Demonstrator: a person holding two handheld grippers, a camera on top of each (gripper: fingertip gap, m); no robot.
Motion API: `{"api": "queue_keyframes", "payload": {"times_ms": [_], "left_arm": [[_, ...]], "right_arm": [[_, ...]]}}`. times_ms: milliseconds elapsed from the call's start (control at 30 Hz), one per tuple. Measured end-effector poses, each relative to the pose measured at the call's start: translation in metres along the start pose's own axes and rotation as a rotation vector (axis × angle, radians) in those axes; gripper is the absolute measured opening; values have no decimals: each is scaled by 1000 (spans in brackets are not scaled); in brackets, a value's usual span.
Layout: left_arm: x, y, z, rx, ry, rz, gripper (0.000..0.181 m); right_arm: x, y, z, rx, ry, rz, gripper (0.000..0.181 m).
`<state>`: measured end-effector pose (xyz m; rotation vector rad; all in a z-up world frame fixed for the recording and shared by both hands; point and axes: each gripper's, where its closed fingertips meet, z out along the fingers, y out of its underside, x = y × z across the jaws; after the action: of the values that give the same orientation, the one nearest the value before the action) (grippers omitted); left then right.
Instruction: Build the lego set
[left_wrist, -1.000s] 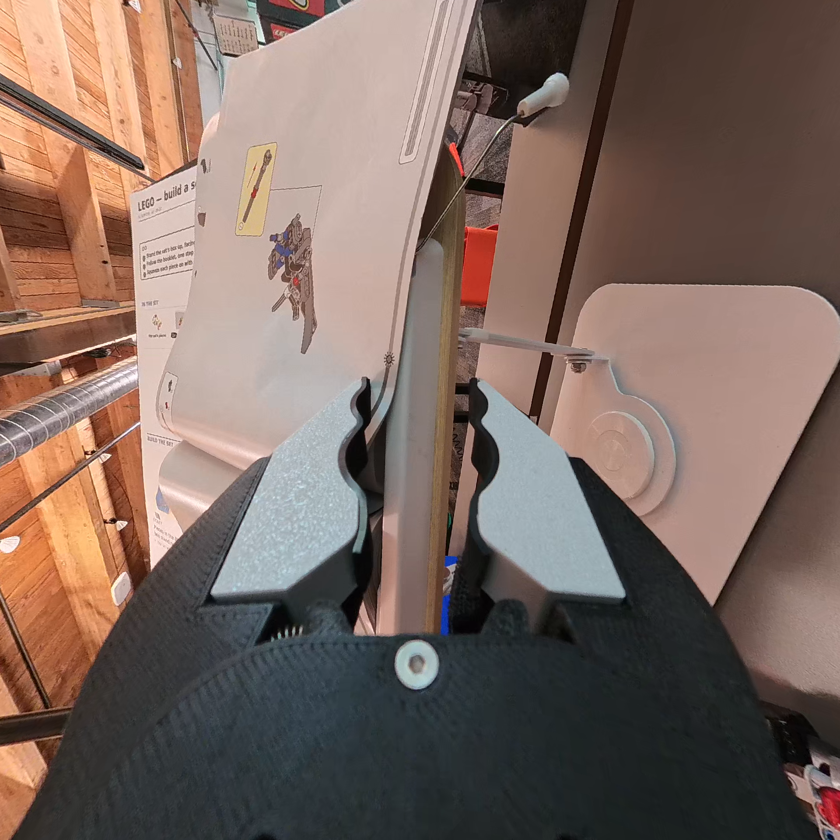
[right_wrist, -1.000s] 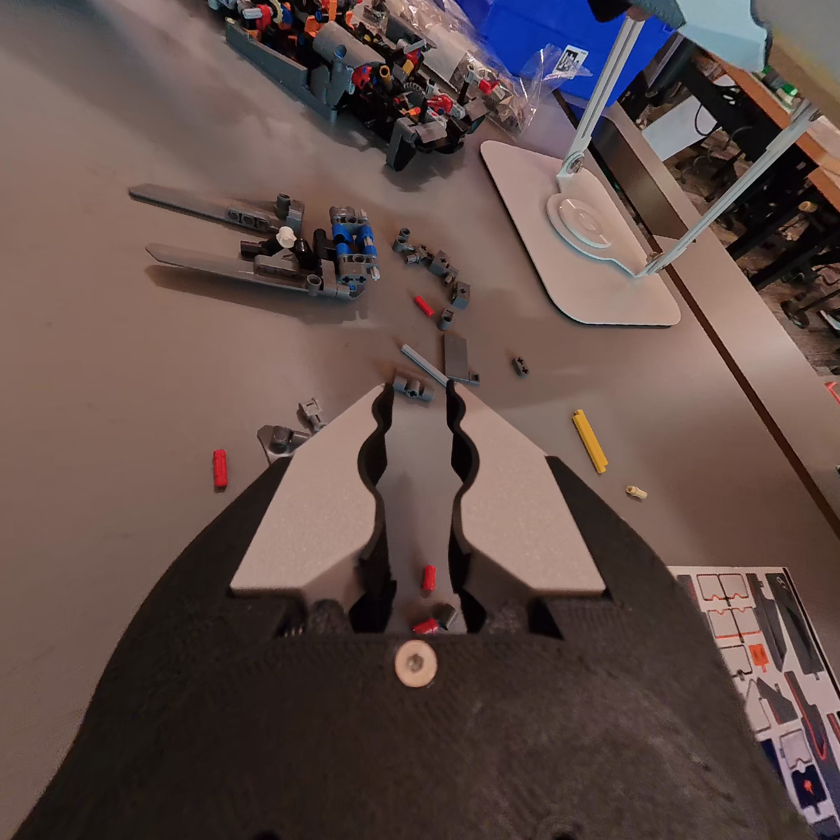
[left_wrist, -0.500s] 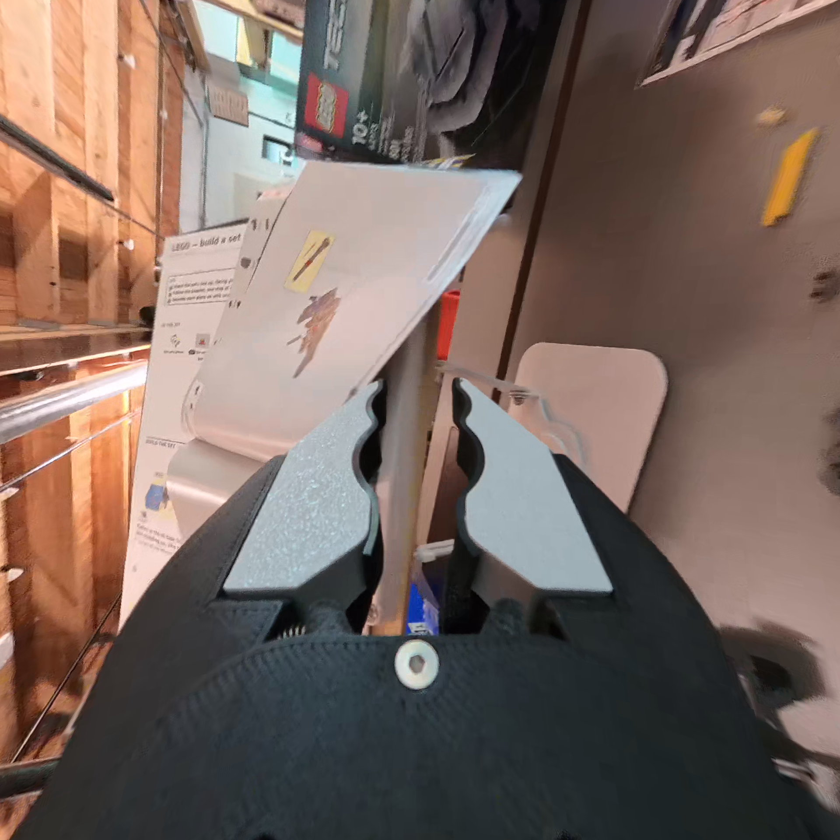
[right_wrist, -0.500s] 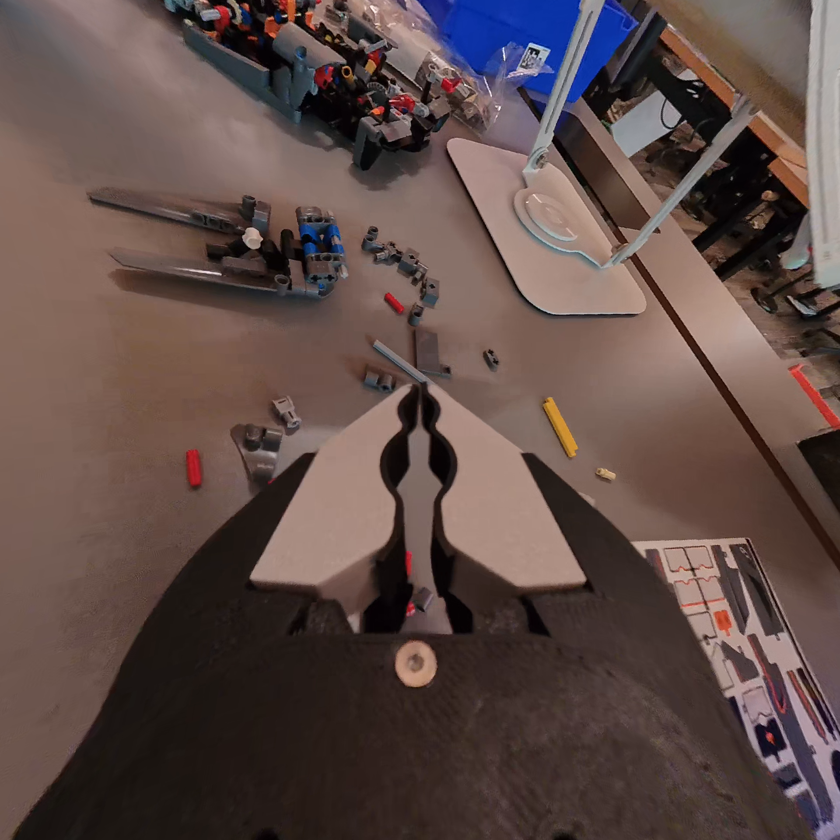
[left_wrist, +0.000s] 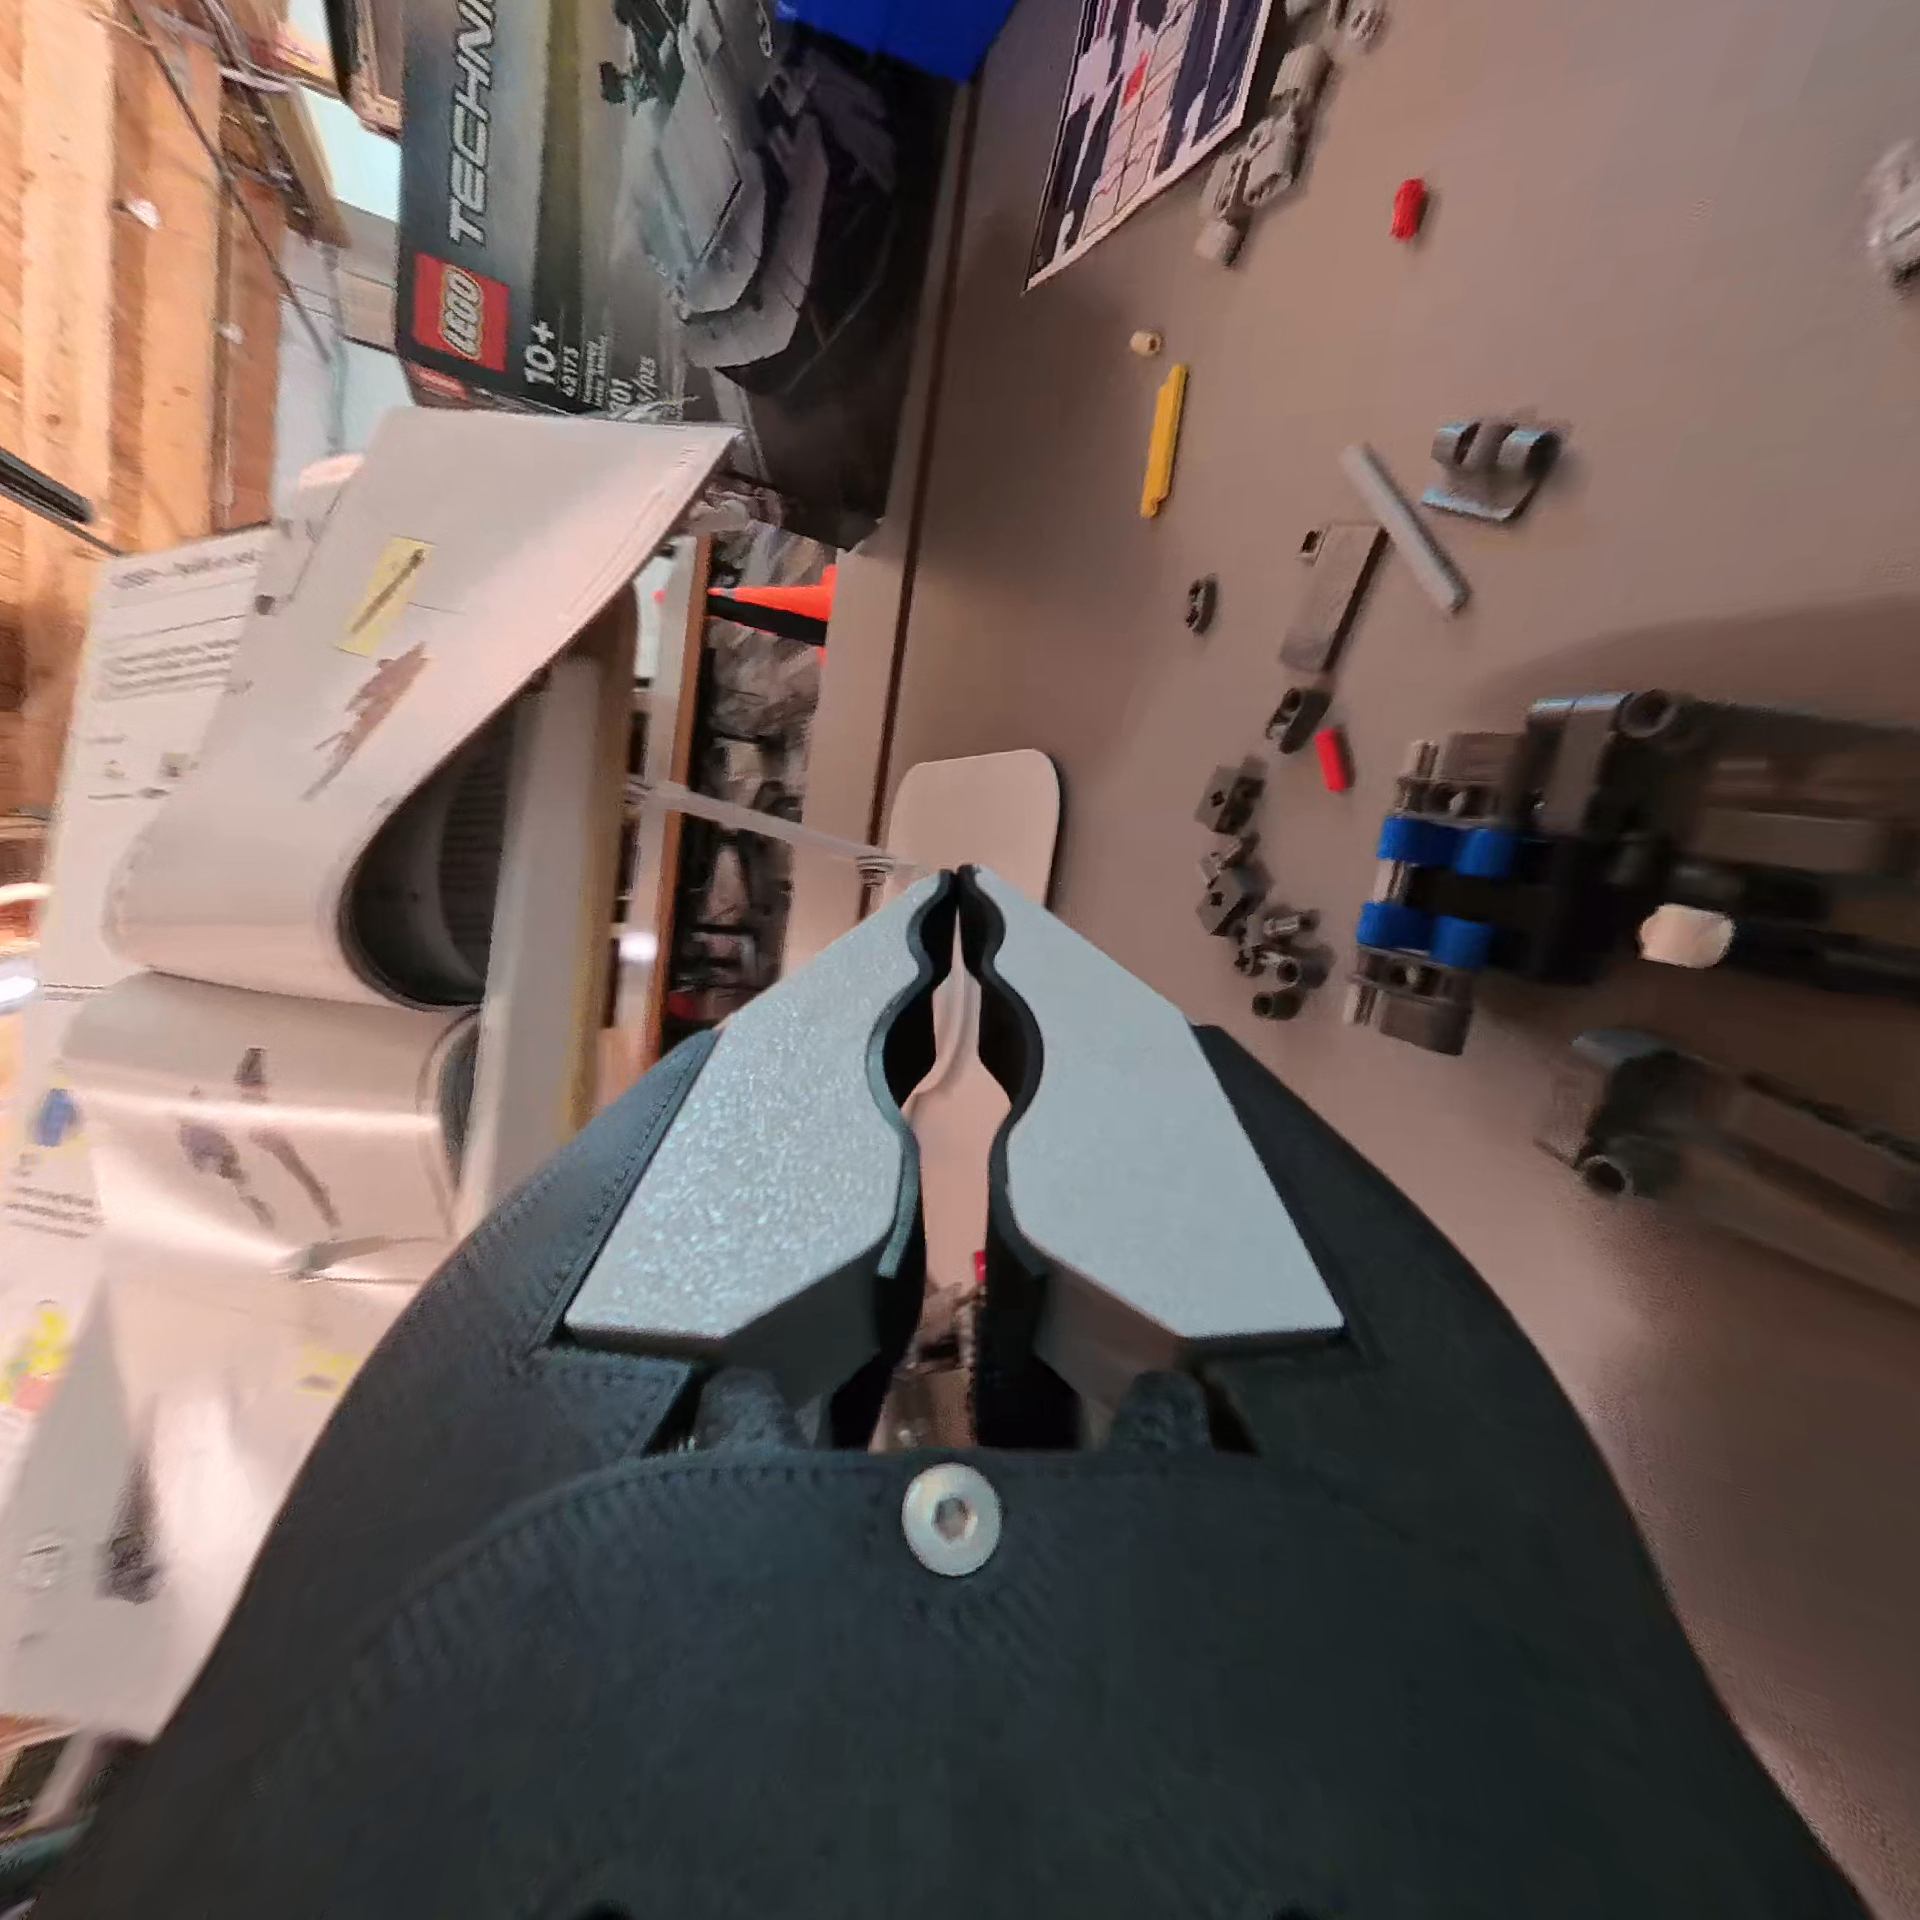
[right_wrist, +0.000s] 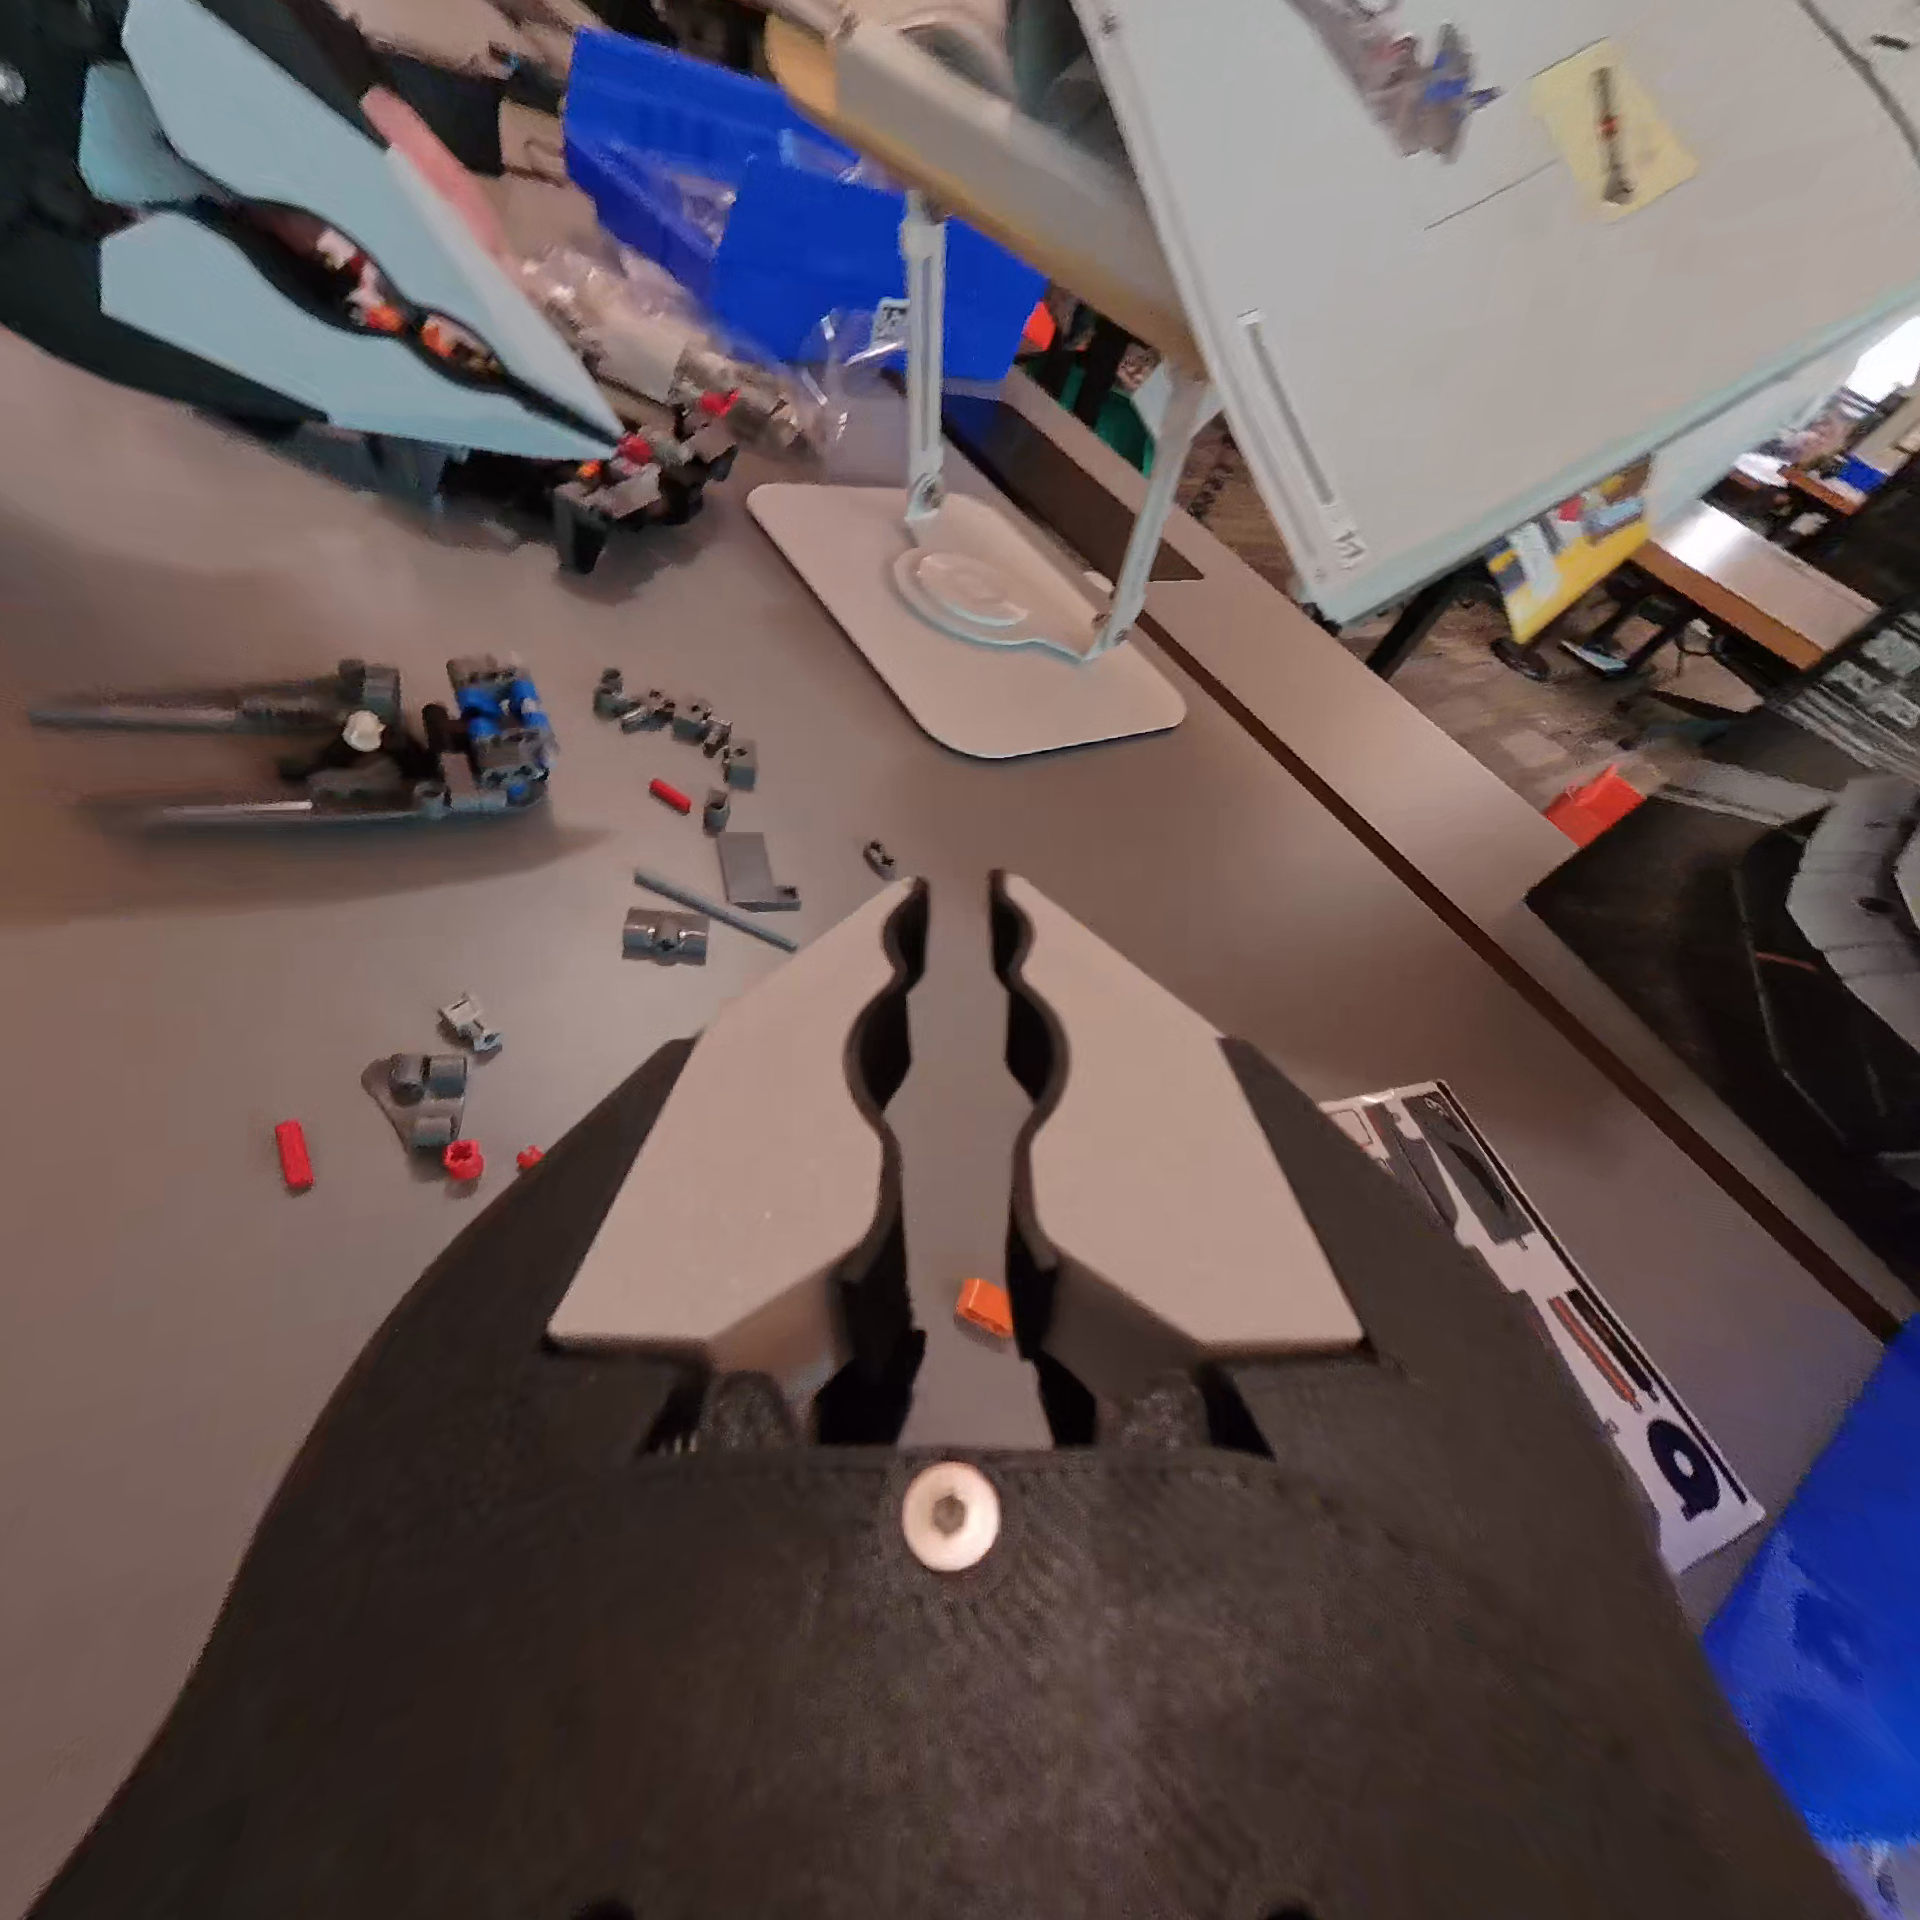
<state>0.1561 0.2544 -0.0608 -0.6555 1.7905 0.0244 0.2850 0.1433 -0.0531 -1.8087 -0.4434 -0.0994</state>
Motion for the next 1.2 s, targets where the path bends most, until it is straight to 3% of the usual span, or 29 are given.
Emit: {"api": "queue_keyframes", "payload": {"times_ms": [100, 233, 333, 433, 633, 733, 867, 1200], "left_arm": [[5, 3, 1, 17, 61, -69, 0], [-7, 15, -3, -19, 24, -52, 0], [-4, 11, -3, 6, 57, -83, 0], [-1, 16, 0, -36, 42, -16, 0], [0, 12, 2, -20, 79, -70, 0], [2, 15, 5, -39, 78, -47, 0], [2, 17, 5, -35, 88, -65, 0], [5, 19, 6, -33, 109, -75, 0]], "right_arm": [[11, 6, -4, -13, 29, 31, 18], [22, 13, -3, -52, 57, 72, 31], [31, -1, -15, -24, 79, 83, 28], [16, -6, -21, -57, -54, 111, 21], [-47, 29, 29, -321, -336, -61, 27], [-55, 48, 56, -432, -397, -131, 25], [-61, 49, 71, -431, -502, -127, 22], [-65, 63, 88, -468, -588, -80, 14]]}}
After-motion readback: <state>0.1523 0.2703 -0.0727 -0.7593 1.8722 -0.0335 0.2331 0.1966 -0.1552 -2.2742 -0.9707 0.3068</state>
